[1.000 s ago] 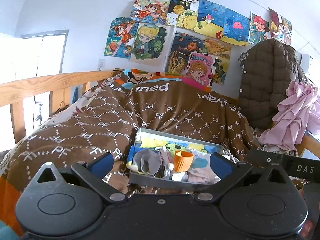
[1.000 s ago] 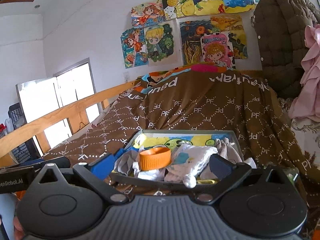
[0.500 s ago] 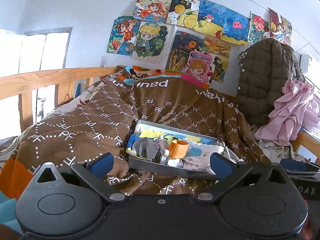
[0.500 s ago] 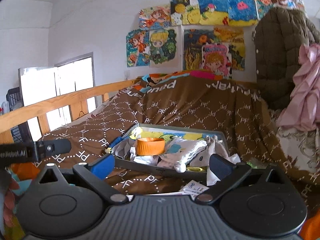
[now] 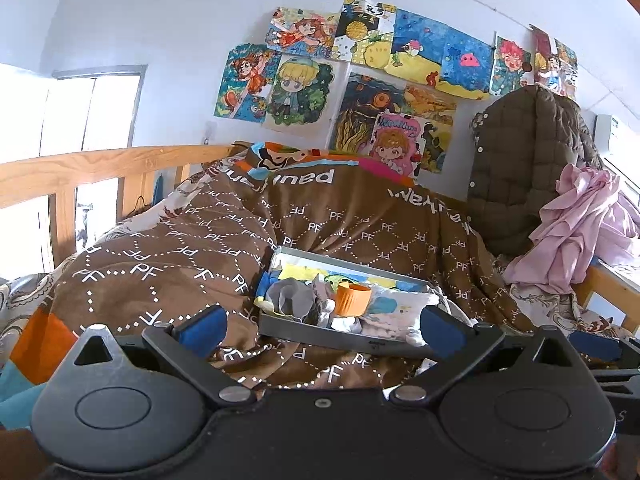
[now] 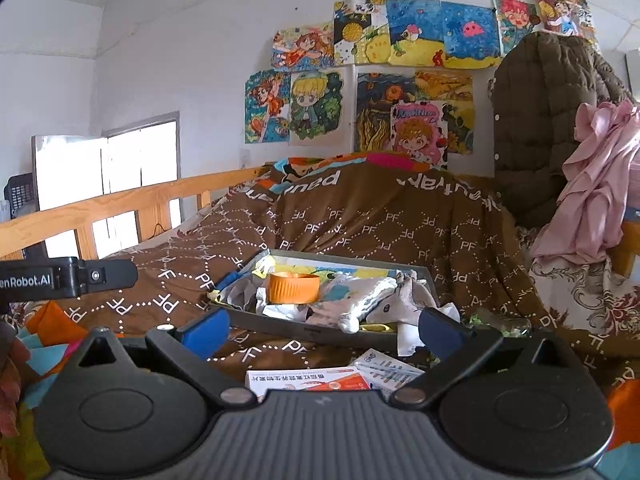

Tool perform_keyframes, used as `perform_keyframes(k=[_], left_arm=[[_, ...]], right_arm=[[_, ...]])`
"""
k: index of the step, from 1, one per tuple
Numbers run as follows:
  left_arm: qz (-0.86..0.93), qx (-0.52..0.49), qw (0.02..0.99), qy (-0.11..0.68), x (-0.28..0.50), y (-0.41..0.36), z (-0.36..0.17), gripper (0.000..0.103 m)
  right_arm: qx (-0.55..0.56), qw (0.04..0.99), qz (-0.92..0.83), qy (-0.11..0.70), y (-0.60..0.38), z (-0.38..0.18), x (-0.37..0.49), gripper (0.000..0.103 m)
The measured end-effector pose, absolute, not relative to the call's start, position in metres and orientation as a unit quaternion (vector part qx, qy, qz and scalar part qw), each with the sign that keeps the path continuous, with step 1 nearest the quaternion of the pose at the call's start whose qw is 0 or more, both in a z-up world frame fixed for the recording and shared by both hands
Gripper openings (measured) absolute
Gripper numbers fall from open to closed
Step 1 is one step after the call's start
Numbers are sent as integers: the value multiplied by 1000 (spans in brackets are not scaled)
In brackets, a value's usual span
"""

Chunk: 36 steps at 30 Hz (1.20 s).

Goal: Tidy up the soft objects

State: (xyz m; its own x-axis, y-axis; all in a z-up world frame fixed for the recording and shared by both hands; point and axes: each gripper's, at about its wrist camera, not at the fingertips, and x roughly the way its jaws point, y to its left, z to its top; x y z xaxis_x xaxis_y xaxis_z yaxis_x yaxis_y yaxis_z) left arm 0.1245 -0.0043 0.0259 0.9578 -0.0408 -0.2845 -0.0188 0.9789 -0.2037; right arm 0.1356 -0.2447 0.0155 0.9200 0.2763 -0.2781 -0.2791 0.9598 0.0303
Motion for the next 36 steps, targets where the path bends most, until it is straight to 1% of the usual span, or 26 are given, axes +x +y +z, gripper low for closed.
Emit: perform_keyframes(k=[11, 27, 36], left_arm=[[-5, -57, 991, 117, 91, -17, 25, 102], [-1, -45, 992, 114, 66, -23, 21, 102], [7, -41, 991, 129, 67, -23, 17, 102]], right_arm=[[0, 985, 122, 126, -251, 16, 104, 103], [-16, 986, 98, 134, -245, 13, 87, 103], [-16, 983, 102, 153, -244, 9, 89, 103]])
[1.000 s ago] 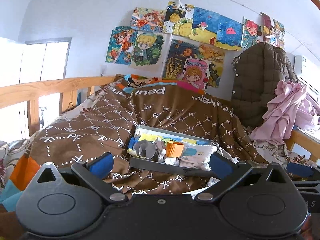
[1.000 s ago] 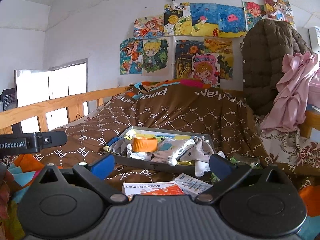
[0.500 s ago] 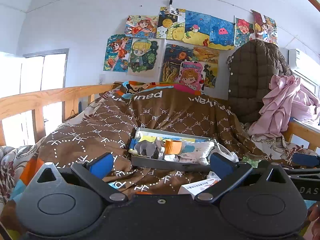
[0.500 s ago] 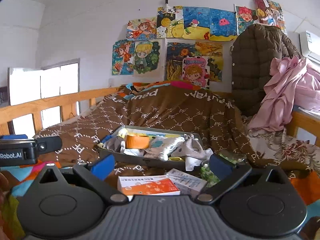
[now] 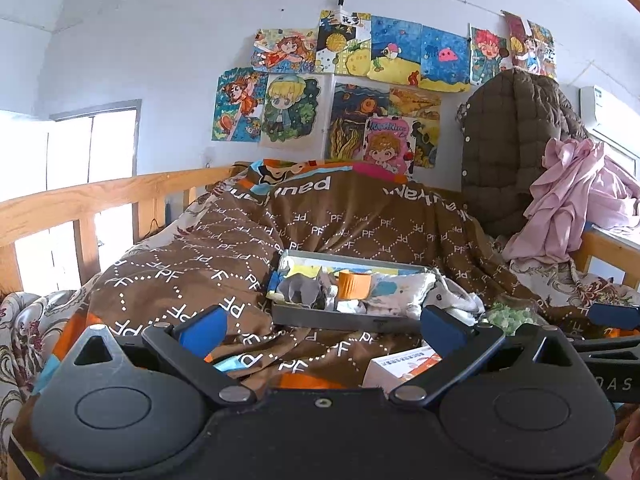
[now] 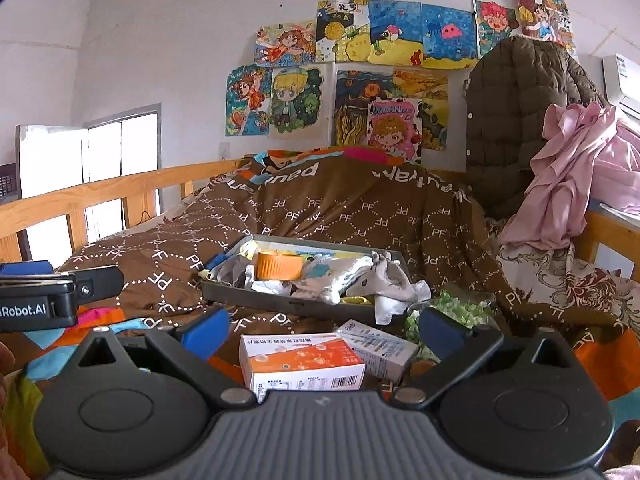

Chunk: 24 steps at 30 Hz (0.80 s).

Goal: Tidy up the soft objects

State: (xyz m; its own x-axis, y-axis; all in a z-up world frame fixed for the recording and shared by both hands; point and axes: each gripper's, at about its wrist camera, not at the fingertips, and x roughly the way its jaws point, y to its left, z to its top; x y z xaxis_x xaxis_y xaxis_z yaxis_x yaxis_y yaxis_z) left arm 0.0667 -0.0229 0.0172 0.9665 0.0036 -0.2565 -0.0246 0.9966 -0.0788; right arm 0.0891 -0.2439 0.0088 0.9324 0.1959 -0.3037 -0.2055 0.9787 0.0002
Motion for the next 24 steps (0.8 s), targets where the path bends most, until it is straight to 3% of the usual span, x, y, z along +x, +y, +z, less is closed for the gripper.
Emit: perform_keyframes(k=[24], left_arm=[[14, -37, 989, 141, 71, -22, 14, 102]], right_arm=[[-19, 980, 113, 166, -244, 5, 93, 103]])
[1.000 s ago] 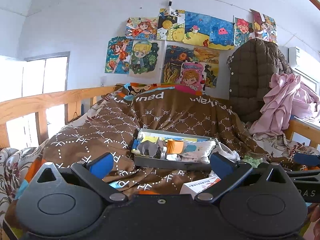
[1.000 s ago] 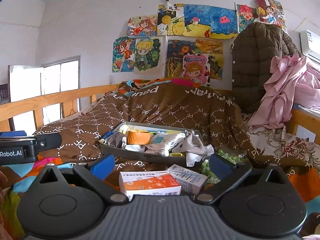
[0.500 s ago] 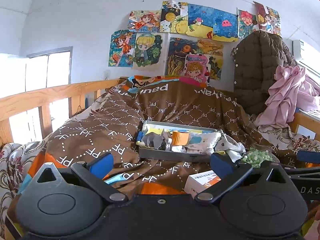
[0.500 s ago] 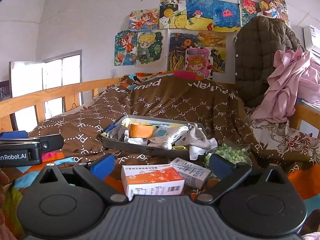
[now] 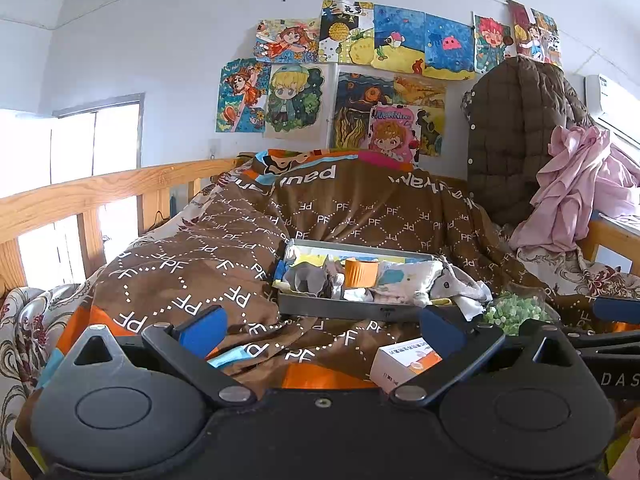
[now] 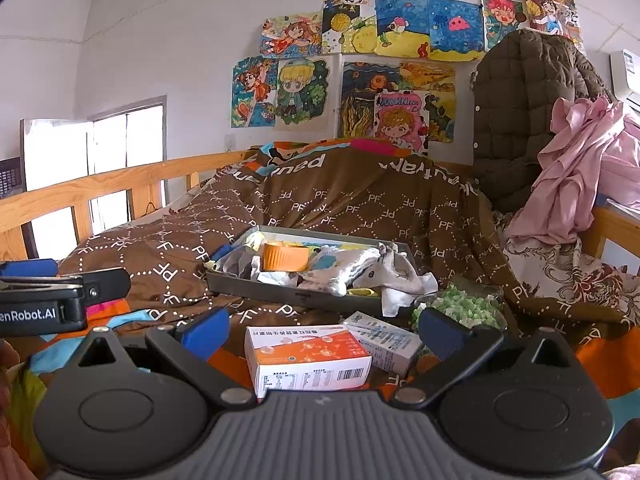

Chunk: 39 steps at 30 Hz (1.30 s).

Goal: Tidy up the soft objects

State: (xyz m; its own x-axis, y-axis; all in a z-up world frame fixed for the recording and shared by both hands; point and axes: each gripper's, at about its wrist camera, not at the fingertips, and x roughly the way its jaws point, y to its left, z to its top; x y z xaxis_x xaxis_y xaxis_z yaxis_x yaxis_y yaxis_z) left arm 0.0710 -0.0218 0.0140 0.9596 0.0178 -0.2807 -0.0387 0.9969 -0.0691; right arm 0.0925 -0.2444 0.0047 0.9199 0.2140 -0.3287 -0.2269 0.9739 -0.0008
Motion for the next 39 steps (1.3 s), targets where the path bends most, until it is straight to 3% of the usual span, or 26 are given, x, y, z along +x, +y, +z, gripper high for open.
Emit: perform_keyframes(k=[39], left_arm=[[17, -28, 986, 162, 75, -19, 6, 102]], right_arm=[[-17, 974, 117, 194, -245, 0, 100, 103]])
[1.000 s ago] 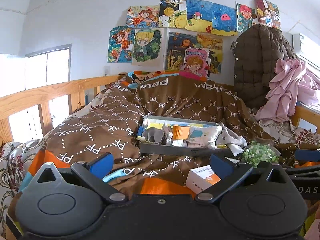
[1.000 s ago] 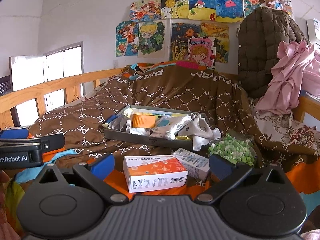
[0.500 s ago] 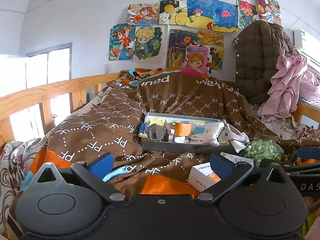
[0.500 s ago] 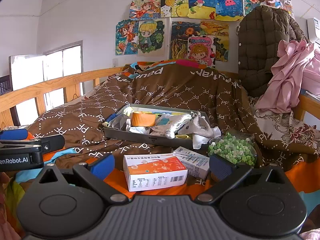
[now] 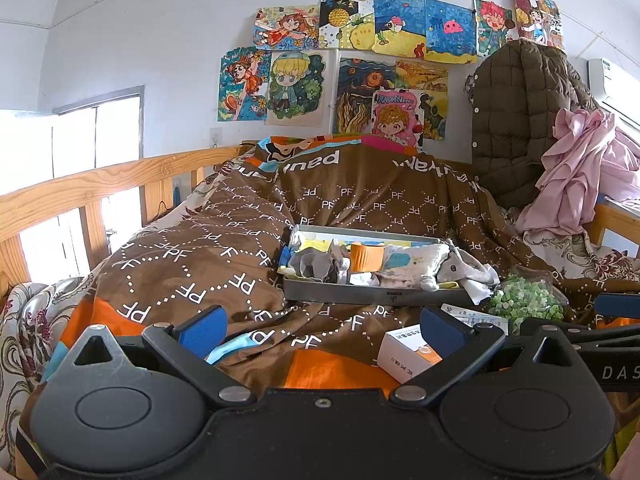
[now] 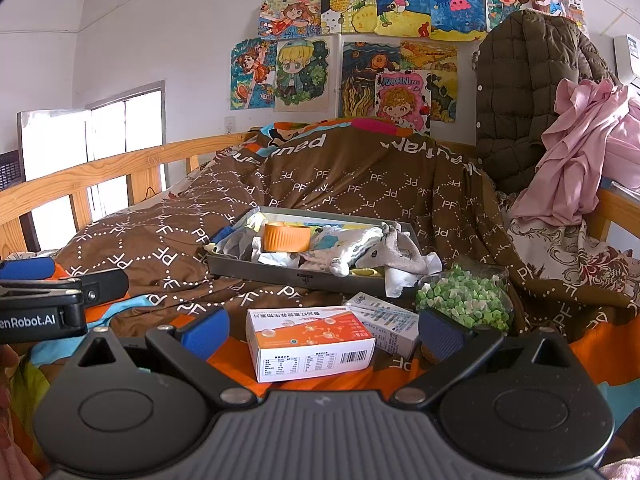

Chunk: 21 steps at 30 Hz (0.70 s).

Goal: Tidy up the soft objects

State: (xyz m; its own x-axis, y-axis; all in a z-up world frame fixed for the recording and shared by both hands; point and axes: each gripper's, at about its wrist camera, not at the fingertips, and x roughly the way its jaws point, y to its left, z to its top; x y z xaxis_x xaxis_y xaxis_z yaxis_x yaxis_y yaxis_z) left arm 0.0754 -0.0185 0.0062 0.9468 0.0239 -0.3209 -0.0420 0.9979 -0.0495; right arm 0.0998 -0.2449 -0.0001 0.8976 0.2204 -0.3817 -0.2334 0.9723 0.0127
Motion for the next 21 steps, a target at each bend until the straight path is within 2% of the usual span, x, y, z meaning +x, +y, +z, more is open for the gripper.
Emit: perform_keyframes(k=[21], left_arm=[[18, -26, 986, 164, 75, -18, 6, 102]], right_arm=[[-16, 973, 117, 197, -245, -3, 101, 103]])
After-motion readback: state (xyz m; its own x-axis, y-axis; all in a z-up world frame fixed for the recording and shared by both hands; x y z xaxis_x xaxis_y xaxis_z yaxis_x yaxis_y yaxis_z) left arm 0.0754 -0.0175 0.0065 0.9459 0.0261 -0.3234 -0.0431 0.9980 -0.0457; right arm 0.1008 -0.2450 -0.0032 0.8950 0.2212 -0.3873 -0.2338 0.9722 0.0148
